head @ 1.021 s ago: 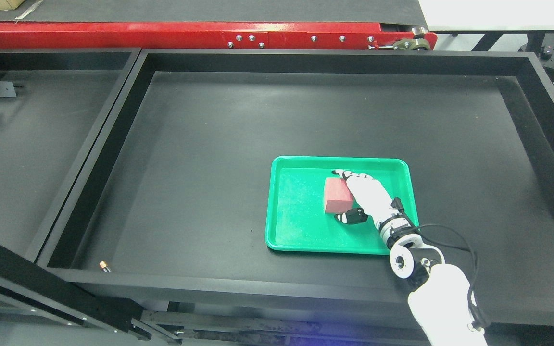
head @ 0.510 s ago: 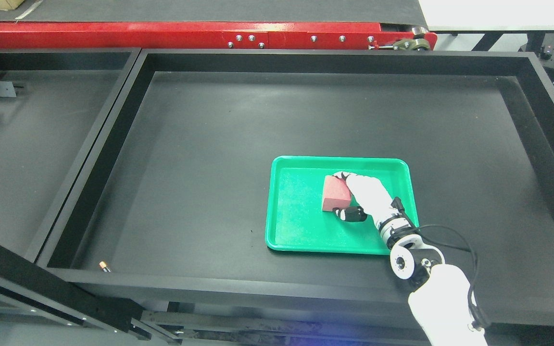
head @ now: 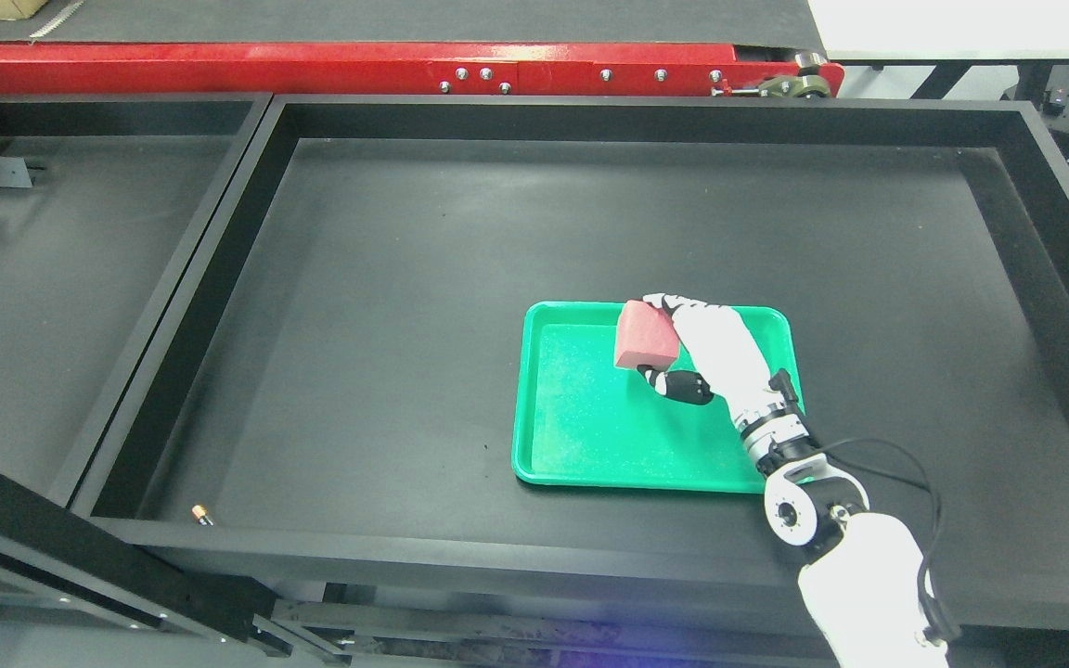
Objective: Pick pink block from left shelf to tray
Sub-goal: 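Lift the pink cube off the green tray with the right hand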
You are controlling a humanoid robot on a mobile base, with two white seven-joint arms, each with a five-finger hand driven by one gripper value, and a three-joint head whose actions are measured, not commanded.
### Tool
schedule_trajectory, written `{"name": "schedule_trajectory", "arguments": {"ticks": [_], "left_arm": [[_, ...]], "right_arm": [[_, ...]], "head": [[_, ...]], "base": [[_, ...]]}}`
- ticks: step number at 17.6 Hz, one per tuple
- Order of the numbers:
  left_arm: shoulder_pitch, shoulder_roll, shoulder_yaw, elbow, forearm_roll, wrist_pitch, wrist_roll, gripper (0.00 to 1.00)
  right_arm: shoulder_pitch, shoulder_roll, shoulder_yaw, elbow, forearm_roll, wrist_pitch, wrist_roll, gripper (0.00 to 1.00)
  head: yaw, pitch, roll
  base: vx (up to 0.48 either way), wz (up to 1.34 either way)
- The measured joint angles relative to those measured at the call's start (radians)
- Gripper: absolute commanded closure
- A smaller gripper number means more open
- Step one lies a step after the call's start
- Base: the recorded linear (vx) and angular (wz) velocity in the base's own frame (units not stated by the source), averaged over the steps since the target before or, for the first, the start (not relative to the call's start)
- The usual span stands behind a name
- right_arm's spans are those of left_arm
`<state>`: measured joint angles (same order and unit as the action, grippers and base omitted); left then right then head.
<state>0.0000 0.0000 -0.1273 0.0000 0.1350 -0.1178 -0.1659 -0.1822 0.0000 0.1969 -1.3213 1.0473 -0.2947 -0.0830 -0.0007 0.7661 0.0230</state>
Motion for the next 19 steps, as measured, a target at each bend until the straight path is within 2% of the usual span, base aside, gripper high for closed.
{"name": "schedule_trajectory", "arguments": {"ticks": [5, 19], "left_arm": [[0.000, 0.000, 0.000, 0.000, 0.000, 0.000, 0.000, 0.00], [0.000, 0.000, 0.000, 0.000, 0.000, 0.000, 0.000, 0.00]], "right_arm": [[0.047, 0.000, -0.035, -0.061, -0.004, -0.079, -0.146, 0.93], [0.122, 0.000, -0.076, -0.158, -0.011, -0.092, -0.523, 0.94]], "head": [[0.0000, 0.000, 0.000], [0.0000, 0.000, 0.000]], "base": [[-0.022, 0.02], [-0.106, 0.17]]}}
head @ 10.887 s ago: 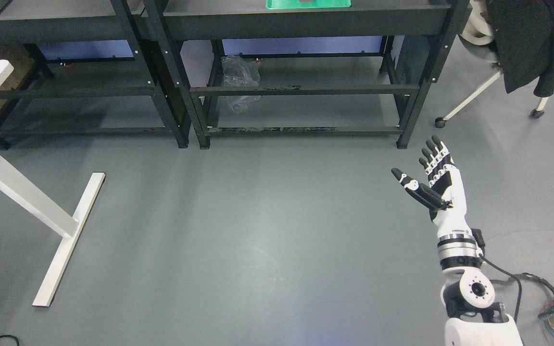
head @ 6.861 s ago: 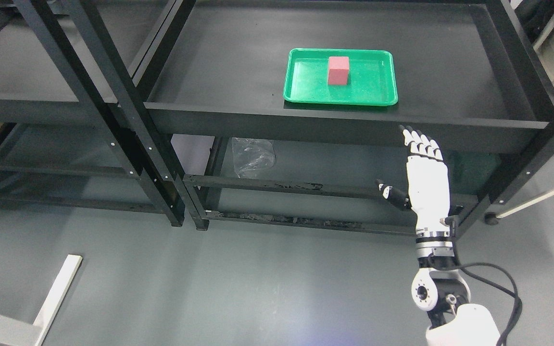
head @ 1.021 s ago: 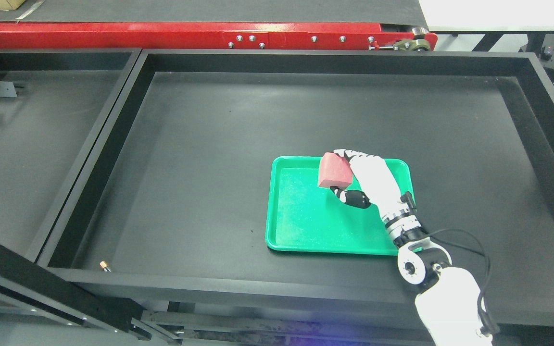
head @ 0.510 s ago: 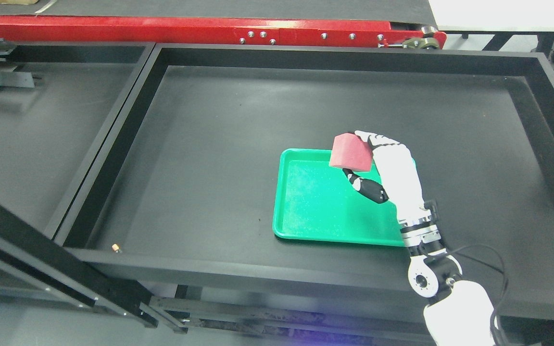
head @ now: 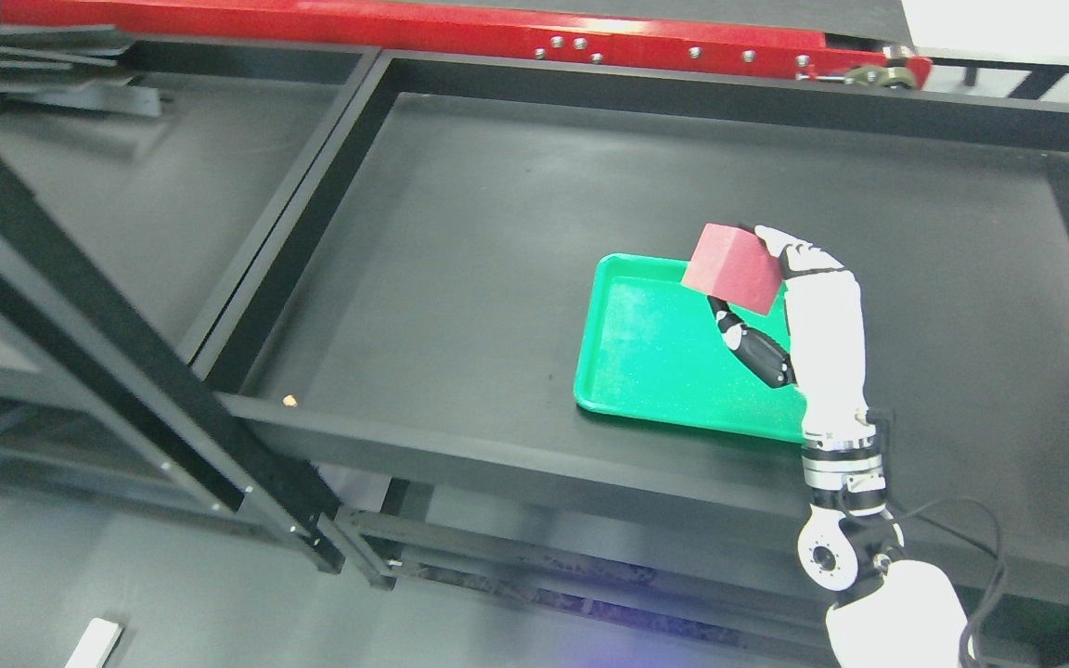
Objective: Pick pink block from left shelf to tray
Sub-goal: 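Lift the pink cube off the green tray with the right hand, then turn and drive toward the blue tray on the white table, holding the cube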
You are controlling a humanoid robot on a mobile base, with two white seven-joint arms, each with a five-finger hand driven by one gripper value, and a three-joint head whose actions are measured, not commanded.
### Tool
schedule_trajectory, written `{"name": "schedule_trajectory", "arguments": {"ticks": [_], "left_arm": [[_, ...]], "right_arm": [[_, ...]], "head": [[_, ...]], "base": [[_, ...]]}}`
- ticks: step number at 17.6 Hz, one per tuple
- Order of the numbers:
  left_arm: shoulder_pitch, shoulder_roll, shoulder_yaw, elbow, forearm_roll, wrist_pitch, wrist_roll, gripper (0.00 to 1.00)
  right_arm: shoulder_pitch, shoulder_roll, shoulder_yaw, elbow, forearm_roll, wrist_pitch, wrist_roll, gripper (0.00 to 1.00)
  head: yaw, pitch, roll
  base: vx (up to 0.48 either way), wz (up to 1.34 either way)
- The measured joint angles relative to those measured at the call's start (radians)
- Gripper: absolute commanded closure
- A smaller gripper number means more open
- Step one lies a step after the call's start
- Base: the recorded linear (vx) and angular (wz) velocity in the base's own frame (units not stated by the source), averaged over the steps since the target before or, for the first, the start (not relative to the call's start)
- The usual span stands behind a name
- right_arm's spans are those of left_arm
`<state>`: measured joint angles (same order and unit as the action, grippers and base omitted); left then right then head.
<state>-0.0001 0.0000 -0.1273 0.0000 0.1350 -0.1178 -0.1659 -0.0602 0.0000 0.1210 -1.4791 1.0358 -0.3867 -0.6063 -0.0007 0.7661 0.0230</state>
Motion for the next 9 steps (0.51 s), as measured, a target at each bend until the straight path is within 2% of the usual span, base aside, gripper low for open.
{"name": "schedule_trajectory", "arguments": {"ticks": [9], "left_arm": [[0.000, 0.000, 0.000, 0.000, 0.000, 0.000, 0.000, 0.00]], "right_arm": [[0.017, 0.000, -0.007, -0.022, 0.000, 0.006, -0.037, 0.94]], "head": [[0.0000, 0.000, 0.000]], "base": [[-0.128, 0.54]]}}
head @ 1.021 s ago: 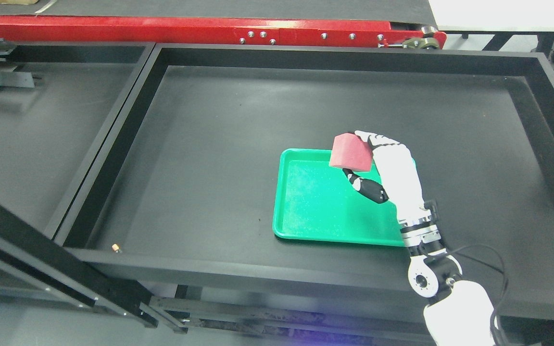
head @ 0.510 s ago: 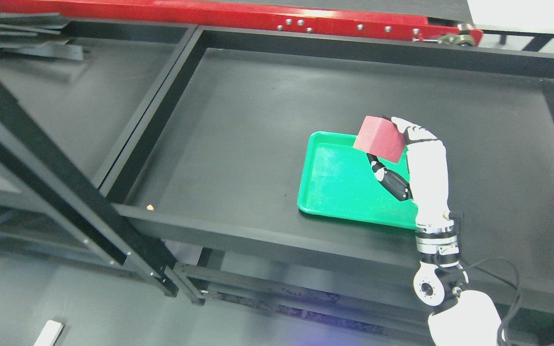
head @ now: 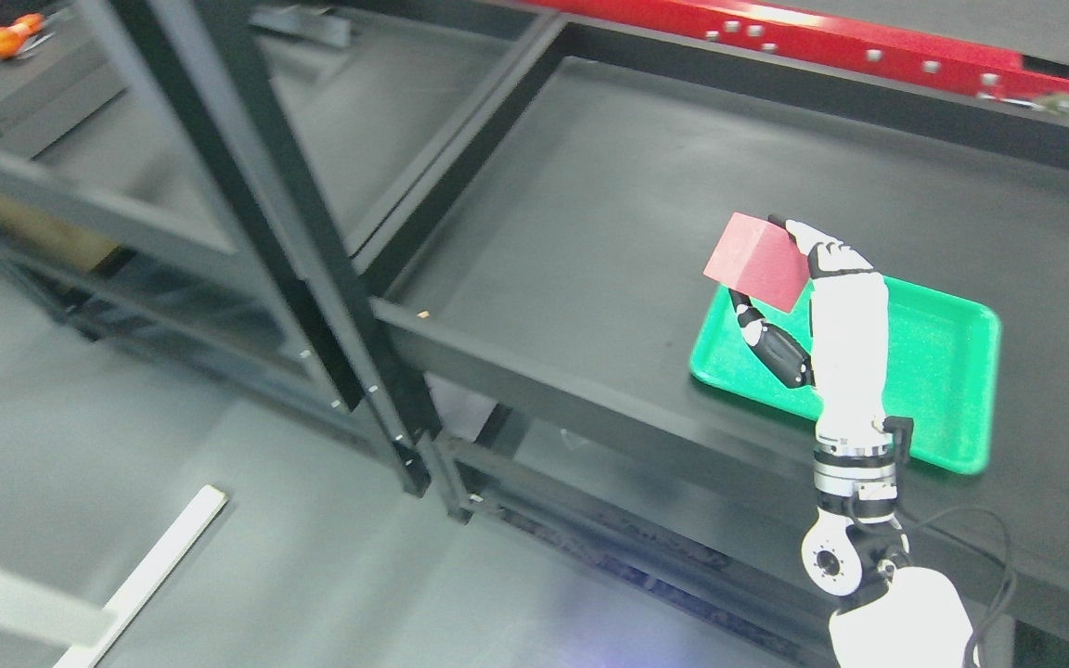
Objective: Pick pink block from left shelf to tray
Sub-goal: 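Turn and drive toward the blue tray on the white table, holding the cube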
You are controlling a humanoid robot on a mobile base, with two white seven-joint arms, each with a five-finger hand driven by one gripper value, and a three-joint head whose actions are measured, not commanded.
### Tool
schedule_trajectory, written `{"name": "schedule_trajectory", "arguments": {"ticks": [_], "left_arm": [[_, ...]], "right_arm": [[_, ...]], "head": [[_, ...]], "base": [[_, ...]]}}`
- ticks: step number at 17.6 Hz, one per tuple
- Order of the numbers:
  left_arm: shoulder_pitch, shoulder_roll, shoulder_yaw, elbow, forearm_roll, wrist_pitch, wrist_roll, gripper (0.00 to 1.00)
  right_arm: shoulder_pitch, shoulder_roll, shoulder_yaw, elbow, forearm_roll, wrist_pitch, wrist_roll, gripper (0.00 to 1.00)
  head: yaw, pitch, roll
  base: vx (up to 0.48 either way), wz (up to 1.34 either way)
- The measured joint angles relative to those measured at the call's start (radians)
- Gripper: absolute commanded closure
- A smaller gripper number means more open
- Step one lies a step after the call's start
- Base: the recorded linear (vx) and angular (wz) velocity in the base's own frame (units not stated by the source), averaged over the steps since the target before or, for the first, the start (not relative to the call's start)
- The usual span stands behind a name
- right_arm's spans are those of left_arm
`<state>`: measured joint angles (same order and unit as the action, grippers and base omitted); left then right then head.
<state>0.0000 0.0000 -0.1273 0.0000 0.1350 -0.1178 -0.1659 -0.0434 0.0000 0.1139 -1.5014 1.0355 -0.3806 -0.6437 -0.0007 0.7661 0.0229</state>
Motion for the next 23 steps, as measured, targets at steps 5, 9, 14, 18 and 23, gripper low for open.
{"name": "schedule_trajectory", "arguments": {"ticks": [5, 9, 14, 18, 23], "left_arm": [[0.000, 0.000, 0.000, 0.000, 0.000, 0.000, 0.000, 0.00], [0.000, 0.000, 0.000, 0.000, 0.000, 0.000, 0.000, 0.00], [0.000, 0.000, 0.000, 0.000, 0.000, 0.000, 0.000, 0.00], [0.000, 0.000, 0.000, 0.000, 0.000, 0.000, 0.000, 0.00], [0.000, 0.000, 0.000, 0.000, 0.000, 0.000, 0.000, 0.00]], "right_arm": [[0.013, 0.000, -0.002, -0.006, 0.000, 0.001, -0.002, 0.94], [0.031, 0.000, -0.003, -0.009, 0.000, 0.002, -0.004, 0.94], [0.039, 0.000, -0.003, -0.011, 0.000, 0.004, -0.002, 0.94], [0.041, 0.000, -0.002, -0.021, 0.001, 0.000, 0.000, 0.94], [0.043, 0.000, 0.000, -0.031, 0.001, -0.001, 0.001, 0.94]], "head": [[0.0000, 0.000, 0.000], [0.0000, 0.000, 0.000], [0.0000, 0.000, 0.000], [0.0000, 0.000, 0.000], [0.0000, 0.000, 0.000]], "base": [[-0.129, 0.67], [-0.094, 0.64], [-0.051, 0.57], [-0.017, 0.58], [0.013, 0.58]]}}
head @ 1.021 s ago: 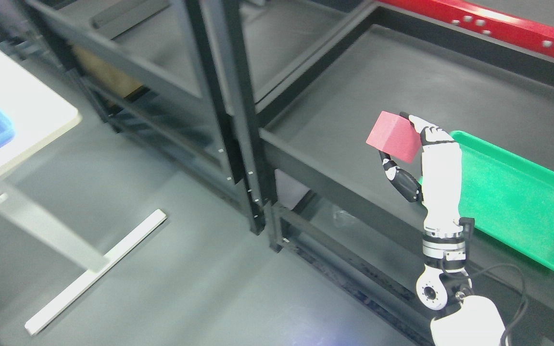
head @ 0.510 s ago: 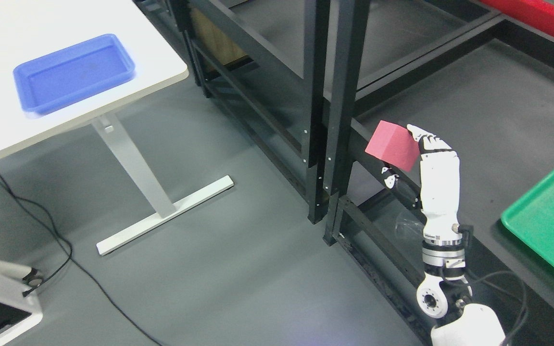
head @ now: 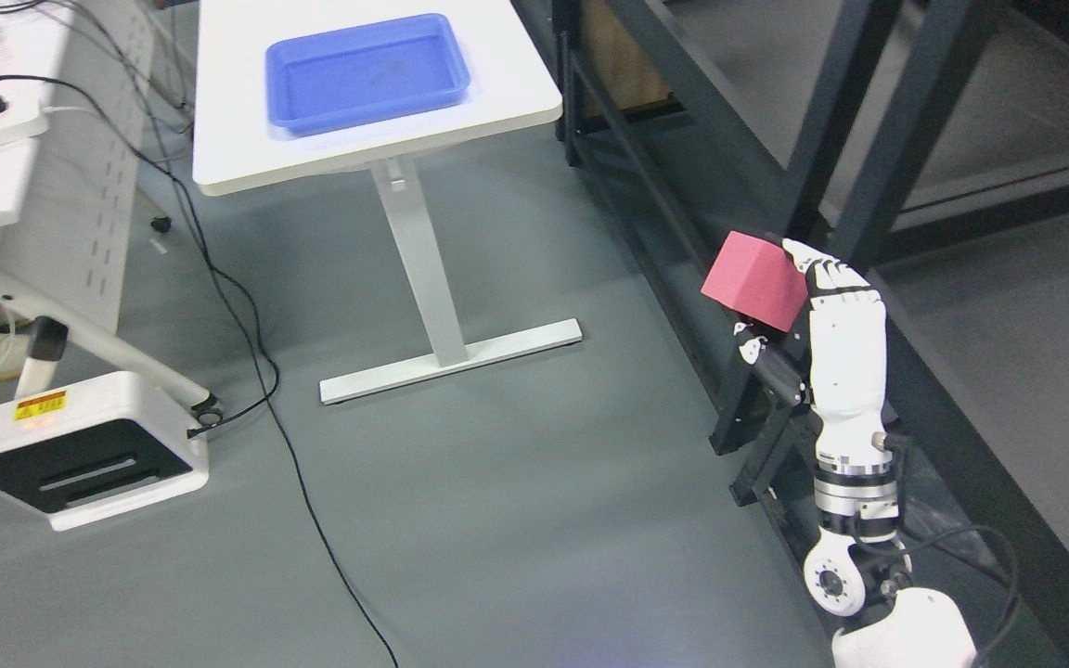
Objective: Pick pink block from left shelf to tray
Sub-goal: 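Turn and drive toward the blue tray on the white table, holding the cube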
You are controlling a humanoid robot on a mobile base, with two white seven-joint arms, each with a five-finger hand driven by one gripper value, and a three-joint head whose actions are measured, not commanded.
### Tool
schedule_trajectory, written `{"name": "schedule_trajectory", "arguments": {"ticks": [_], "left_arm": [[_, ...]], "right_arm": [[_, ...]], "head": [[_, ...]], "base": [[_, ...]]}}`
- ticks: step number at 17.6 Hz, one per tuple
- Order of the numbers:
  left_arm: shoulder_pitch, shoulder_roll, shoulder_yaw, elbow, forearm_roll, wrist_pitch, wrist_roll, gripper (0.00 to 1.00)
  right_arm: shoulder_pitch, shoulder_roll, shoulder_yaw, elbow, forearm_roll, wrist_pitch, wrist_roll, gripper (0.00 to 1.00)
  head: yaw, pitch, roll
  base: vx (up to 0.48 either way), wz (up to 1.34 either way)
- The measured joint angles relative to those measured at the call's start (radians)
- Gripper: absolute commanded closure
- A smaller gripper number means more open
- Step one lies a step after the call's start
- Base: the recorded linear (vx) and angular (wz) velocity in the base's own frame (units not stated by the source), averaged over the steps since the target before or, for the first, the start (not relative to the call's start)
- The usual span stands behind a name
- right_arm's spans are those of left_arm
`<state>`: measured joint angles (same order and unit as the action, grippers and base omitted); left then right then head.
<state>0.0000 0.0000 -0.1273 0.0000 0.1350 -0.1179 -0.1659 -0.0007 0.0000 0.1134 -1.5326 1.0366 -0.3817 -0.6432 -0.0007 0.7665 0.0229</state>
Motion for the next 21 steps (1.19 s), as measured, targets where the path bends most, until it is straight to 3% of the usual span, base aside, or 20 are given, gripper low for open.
{"name": "schedule_trajectory", "arguments": {"ticks": [11, 21], "left_arm": [[0.000, 0.000, 0.000, 0.000, 0.000, 0.000, 0.000, 0.00], [0.000, 0.000, 0.000, 0.000, 0.000, 0.000, 0.000, 0.00]], "right_arm": [[0.001, 0.000, 0.004, -0.012, 0.000, -0.001, 0.004, 0.93], [0.001, 0.000, 0.012, -0.016, 0.002, -0.005, -0.003, 0.93]], "head": [[0.0000, 0.000, 0.000], [0.0000, 0.000, 0.000]], "base": [[0.062, 0.49], [0.100, 0.10]]}}
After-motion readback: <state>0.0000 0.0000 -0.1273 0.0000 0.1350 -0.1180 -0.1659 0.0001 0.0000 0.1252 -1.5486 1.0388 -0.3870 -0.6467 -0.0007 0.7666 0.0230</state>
